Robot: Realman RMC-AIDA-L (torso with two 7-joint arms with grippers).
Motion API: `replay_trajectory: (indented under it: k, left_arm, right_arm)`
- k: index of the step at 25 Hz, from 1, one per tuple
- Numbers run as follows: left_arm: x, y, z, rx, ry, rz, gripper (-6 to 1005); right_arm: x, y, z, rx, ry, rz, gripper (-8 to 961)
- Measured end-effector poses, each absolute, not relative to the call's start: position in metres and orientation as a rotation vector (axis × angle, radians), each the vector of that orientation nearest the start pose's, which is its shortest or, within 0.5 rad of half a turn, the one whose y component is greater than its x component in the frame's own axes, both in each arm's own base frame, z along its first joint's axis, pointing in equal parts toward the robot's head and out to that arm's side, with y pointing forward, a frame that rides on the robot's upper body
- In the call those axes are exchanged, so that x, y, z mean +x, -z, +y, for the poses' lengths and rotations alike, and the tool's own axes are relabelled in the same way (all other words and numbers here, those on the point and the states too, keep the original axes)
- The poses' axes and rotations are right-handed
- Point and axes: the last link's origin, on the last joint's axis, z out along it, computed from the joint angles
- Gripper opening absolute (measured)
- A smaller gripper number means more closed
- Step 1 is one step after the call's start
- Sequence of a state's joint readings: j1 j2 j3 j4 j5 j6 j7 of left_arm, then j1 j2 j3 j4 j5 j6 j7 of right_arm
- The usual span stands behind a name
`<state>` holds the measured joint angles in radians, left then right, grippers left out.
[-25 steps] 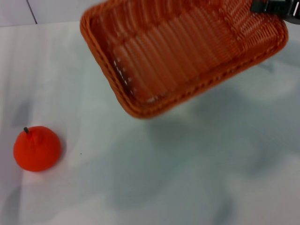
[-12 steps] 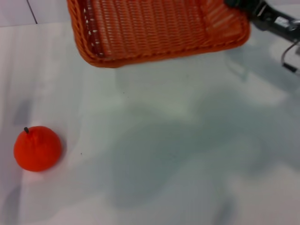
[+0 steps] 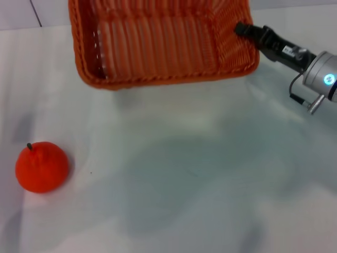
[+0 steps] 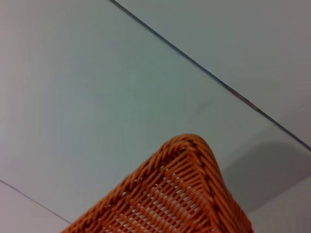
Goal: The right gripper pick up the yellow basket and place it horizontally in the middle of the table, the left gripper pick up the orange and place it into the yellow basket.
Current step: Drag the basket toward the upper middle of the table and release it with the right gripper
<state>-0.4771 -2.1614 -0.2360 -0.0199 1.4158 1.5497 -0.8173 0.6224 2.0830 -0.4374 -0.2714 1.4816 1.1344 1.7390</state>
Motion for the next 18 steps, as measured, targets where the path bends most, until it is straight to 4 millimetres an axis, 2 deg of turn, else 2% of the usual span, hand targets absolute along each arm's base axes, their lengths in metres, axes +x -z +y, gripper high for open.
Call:
replay_trajectory:
  k: [9,18]
  left_arm:
    - [-0.309,-0.020,0.313,-1.153,1.441,-0.828,858]
    - [-0.310,-0.017,0.314,-1.153,1.433,-0.845,857]
  right_arm:
    - [0.294,0.031,0.370,-1.455,0.585,-1.685,177]
    - [0.291,0.042,0.369,-1.491,0.561,-1.714,176]
